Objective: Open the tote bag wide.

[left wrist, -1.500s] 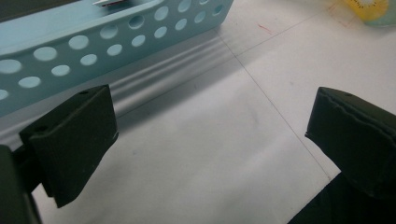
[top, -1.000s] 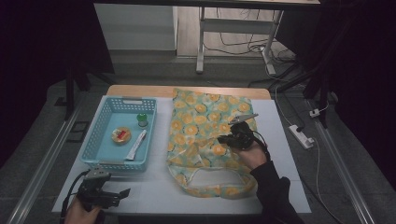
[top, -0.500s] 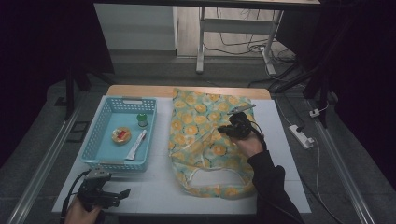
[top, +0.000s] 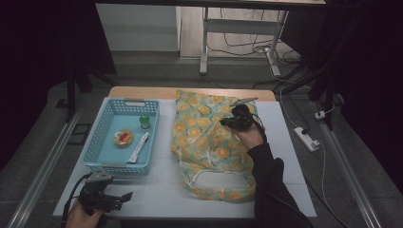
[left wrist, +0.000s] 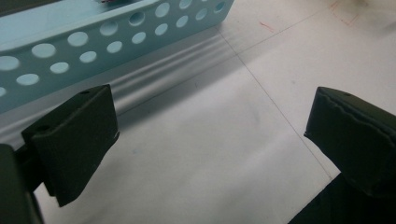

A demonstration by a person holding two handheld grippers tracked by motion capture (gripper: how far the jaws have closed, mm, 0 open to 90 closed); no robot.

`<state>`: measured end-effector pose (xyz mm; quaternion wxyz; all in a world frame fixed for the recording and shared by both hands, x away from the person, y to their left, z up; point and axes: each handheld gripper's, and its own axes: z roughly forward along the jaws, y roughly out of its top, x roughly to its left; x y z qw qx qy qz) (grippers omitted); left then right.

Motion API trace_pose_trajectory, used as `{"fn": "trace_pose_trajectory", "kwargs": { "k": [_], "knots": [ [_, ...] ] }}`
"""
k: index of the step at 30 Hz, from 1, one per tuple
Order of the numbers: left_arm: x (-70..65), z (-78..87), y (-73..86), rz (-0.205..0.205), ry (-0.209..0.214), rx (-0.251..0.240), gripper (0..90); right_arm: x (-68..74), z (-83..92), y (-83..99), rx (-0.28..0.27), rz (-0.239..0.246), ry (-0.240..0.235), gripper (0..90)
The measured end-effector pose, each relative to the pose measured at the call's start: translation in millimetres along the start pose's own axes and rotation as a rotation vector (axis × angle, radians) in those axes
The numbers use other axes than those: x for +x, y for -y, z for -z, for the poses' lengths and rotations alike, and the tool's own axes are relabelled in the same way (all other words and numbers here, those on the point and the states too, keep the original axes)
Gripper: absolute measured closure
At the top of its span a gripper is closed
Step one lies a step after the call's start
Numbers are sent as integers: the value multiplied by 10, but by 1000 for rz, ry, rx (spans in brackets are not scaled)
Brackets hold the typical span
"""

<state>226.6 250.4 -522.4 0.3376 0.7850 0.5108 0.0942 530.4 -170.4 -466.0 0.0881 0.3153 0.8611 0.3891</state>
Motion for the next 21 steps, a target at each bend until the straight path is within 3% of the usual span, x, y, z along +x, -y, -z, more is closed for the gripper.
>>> {"fn": "trace_pose_trajectory", "kwargs": {
  "k": [5, 15, 20, 21],
  "knots": [
    [1, 0, 0, 1, -1, 0, 24, -42, -68, -11, -1, 3, 9, 898],
    [-6, -2, 0, -2, -4, 2, 26, -100, -375, 180, 97, 17, 41, 895],
    [-9, -2, 0, -3, -7, 2, 27, -107, -465, 261, 129, 21, 43, 855],
    [-10, -2, 0, -3, -8, 1, 27, -88, -457, 248, 125, 25, 47, 801]
  ]
}}
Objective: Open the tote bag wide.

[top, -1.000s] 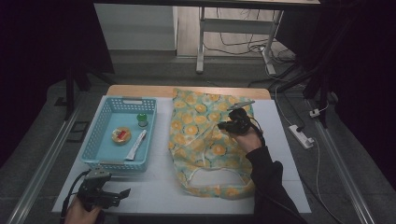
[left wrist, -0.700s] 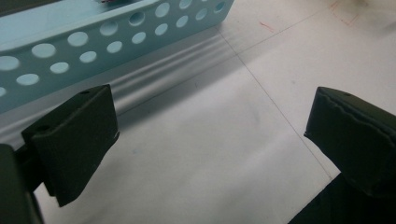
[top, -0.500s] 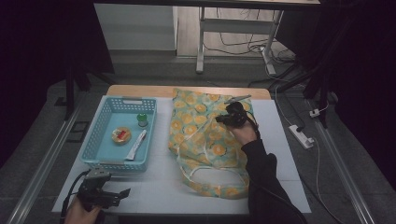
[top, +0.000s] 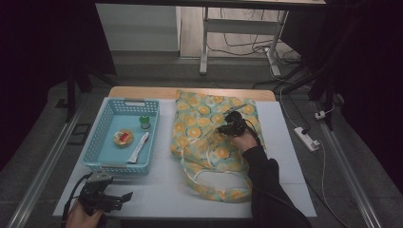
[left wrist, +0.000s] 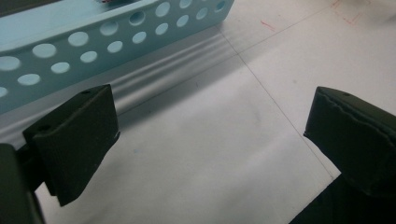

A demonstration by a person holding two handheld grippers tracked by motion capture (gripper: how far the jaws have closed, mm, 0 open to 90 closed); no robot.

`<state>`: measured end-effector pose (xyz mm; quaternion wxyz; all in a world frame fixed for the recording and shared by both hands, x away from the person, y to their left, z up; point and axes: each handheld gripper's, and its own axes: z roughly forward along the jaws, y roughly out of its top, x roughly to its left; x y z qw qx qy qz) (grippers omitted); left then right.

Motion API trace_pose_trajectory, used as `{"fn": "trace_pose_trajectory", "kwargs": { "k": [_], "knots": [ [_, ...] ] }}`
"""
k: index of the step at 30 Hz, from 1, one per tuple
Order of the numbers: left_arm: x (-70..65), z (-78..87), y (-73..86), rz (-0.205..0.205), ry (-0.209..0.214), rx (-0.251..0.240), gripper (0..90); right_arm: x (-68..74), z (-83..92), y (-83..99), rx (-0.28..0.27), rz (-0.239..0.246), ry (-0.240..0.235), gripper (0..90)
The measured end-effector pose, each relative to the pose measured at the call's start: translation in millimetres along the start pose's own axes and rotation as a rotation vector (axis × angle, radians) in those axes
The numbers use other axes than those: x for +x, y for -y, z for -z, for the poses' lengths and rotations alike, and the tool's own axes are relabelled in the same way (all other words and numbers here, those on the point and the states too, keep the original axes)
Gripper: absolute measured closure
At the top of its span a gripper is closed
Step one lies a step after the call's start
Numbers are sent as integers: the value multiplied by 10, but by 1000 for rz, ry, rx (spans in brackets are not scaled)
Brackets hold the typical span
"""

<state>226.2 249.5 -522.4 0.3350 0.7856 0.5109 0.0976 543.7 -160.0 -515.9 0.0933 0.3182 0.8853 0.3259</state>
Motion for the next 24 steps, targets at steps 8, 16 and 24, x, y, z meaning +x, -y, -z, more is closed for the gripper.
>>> {"fn": "trace_pose_trajectory", "kwargs": {
  "k": [8, 16, 24],
  "knots": [
    [1, 3, 2, 1, 1, -3, 27, 35, 185, -64, -50, -9, 13, 583],
    [-2, 3, 2, 0, -1, -3, 26, 123, 387, -58, -68, 14, 14, 395],
    [-2, 3, 1, 2, -1, -3, 26, 209, 560, -5, -79, 14, -41, 240]
  ]
}}
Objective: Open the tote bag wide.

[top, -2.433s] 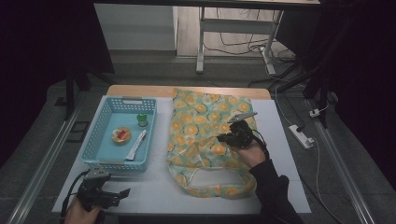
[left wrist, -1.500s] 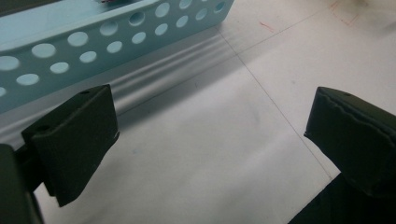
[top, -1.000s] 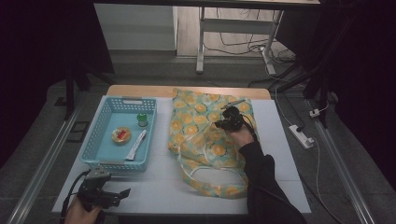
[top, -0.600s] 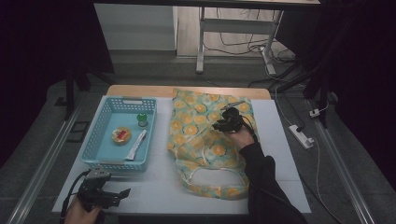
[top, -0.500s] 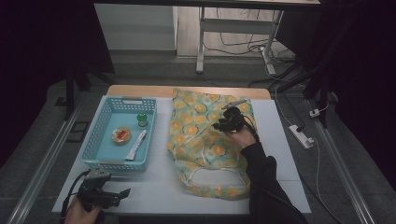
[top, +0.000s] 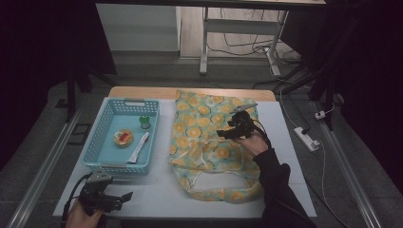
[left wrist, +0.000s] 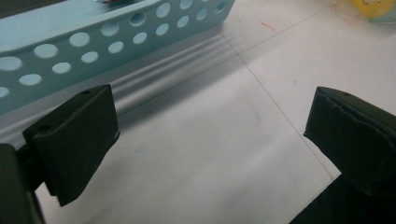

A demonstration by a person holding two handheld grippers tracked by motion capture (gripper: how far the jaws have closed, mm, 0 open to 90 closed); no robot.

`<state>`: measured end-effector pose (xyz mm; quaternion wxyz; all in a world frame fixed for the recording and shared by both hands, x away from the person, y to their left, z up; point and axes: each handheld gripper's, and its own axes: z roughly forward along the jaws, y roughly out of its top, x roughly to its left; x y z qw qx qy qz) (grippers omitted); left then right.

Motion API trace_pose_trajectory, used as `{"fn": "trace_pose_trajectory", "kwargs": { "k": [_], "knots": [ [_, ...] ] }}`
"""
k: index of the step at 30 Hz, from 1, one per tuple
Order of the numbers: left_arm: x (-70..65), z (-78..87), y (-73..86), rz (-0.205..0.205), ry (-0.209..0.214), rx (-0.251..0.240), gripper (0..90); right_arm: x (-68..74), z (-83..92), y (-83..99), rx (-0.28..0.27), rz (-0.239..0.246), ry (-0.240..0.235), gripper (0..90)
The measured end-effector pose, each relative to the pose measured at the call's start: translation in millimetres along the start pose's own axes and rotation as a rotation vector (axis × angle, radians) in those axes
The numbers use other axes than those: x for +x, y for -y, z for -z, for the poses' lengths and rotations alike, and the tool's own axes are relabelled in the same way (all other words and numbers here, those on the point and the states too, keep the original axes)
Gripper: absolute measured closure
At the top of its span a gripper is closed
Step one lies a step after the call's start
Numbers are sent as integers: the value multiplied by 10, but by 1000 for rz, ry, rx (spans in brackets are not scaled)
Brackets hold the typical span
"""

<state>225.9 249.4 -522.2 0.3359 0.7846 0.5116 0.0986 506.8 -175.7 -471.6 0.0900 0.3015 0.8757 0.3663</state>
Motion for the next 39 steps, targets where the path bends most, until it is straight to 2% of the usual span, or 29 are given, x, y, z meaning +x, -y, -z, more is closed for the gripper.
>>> {"fn": "trace_pose_trajectory", "kwargs": {
  "k": [4, 5, 6, 10, 11, 19, 23, 26, 27, 29, 30, 33, 34, 35, 39],
  "knots": [
    [1, 1, 0, 2, 0, 0, 26, 55, 37, 27, 9, 1, -14, 174],
    [1, 1, 0, 2, 0, 0, 26, 96, 51, 49, 14, -1, -19, 112],
    [1, 1, 0, 2, 1, 0, 26, 118, 59, 61, 18, 3, -16, 89],
    [2, 1, 0, 2, 0, 0, 26, 195, 79, 108, 35, 11, -31, 47],
    [1, 2, 1, 2, 0, -1, 26, 254, 94, 151, 41, 22, -47, 34],
    [-1, 0, 0, 1, -1, 1, 26, 437, 148, 358, 88, 44, -66, 0],
    [-4, -1, -1, 0, -4, 2, 26, 594, 120, 506, 118, 81, -95, 0],
    [-2, -1, -1, 1, -3, 2, 26, 667, 95, 552, 138, 118, -92, 0],
    [-2, -1, -1, 1, -3, 2, 26, 732, 62, 602, 147, 142, -92, 18],
    [-2, 0, 0, 1, -2, 1, 26, 760, 48, 627, 153, 153, -99, 35],
    [-2, -1, 0, 1, -3, 1, 27, 805, 28, 669, 159, 173, -106, 85],
    [-2, -1, 0, 1, -3, 2, 26, 848, 25, 707, 159, 193, -115, 205],
    [-3, -1, -1, 1, -3, 2, 26, 848, 25, 707, 159, 193, -115, 205],
    [-3, -1, -1, 0, -4, 2, 26, 864, 30, 722, 166, 210, -121, 330],
    [-4, -1, -1, 0, -4, 3, 26, 872, 43, 730, 177, 239, -129, 533]
  ]
}}
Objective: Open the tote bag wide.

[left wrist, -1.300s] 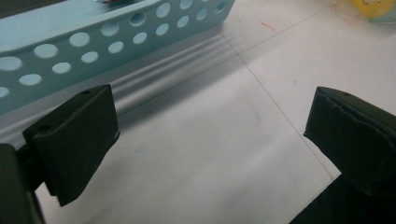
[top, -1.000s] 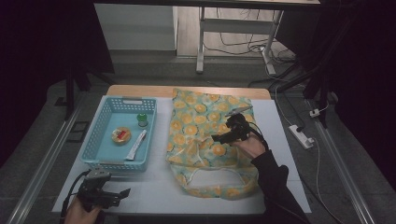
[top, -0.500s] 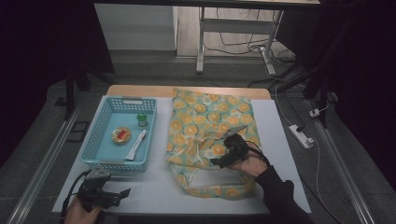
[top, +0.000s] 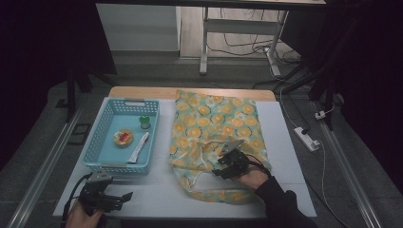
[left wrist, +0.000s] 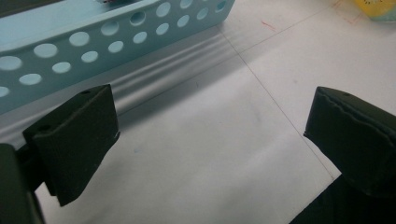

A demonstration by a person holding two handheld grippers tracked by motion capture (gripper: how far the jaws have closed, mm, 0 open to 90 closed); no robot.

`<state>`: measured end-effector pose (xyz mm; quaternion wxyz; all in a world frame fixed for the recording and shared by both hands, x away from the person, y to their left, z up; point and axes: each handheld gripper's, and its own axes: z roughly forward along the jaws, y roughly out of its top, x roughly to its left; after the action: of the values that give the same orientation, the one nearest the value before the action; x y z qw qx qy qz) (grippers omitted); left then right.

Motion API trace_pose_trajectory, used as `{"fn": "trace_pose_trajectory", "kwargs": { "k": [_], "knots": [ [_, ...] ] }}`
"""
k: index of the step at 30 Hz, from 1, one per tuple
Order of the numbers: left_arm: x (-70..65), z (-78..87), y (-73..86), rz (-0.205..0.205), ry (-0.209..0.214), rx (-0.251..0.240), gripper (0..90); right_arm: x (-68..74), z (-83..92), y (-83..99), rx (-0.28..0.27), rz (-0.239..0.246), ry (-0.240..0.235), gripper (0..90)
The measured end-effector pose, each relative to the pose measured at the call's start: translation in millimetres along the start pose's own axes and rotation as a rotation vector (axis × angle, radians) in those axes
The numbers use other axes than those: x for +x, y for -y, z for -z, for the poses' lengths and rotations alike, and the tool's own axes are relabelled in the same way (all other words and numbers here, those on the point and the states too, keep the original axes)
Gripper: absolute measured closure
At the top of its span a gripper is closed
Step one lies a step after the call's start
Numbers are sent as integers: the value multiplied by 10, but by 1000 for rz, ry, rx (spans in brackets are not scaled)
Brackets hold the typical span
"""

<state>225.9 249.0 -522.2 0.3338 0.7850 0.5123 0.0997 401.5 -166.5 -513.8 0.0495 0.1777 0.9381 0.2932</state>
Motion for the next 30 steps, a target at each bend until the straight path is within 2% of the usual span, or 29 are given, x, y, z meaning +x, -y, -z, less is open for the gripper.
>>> {"fn": "trace_pose_trajectory", "kwargs": {
  "k": [1, 2, 3, 4, 5, 8, 9, 13, 14, 15, 17, 20, 21, 22, 24, 25, 26, 27, 28, 29, 30],
  "knots": [
    [0, -1, 0, 0, 0, 0, 26, 1, 4, 0, 2, 9, 3, 572],
    [0, -1, 0, 0, 0, 0, 26, 1, 4, 0, 2, 9, 3, 572],
    [-1, -1, 0, -1, 0, 1, 26, 0, 11, 0, 1, 16, 2, 680],
    [-1, -1, 0, -1, 0, 1, 27, 0, 11, 0, 1, 16, 2, 680],
    [-1, -1, -1, -1, -1, 1, 27, -5, 19, -2, 5, 14, -7, 761],
    [-1, -2, -1, -2, -1, 2, 27, -6, 38, -11, -5, 19, -14, 877],
    [-2, -2, -1, -2, -1, 3, 27, -11, 52, -23, -8, 20, -14, 890],
    [-2, -4, -2, -4, -1, 5, 28, -43, 103, -67, -47, 12, 34, 894],
    [-3, -4, -3, -5, -1, 6, 28, -43, 103, -67, -47, 12, 34, 894],
    [-3, -5, -3, -5, -2, 6, 28, -58, 91, -69, -47, 14, 57, 893],
    [-4, -5, -3, -6, -2, 7, 28, -67, 76, -66, -39, 15, 60, 891],
    [-6, -7, -4, -6, -3, 7, 28, -71, 8, -40, -13, 19, 65, 763],
    [-6, -7, -4, -6, -3, 7, 28, -68, -6, -34, -11, 17, 74, 763],
    [-5, -7, -4, -6, -3, 7, 28, -67, -14, -30, -8, 16, 83, 666],
    [-5, -6, -3, -6, -3, 6, 28, -75, -16, -26, -15, 10, 89, 564],
    [-5, -6, -3, -6, -3, 6, 28, -76, -20, -24, -13, 6, 88, 521],
    [-5, -6, -3, -6, -3, 6, 28, -76, -20, -24, -13, 6, 88, 521],
    [-6, -6, -3, -6, -4, 6, 28, -80, -31, -10, -21, 6, 99, 429],
    [-7, -6, -3, -6, -3, 7, 28, -88, -36, -5, -20, 4, 95, 378],
    [-8, -6, -2, -6, -3, 7, 28, -88, -36, -5, -20, 4, 95, 378],
    [-8, -6, -2, -6, -4, 7, 28, -117, -50, 13, -23, -21, 86, 309]
  ]
}}
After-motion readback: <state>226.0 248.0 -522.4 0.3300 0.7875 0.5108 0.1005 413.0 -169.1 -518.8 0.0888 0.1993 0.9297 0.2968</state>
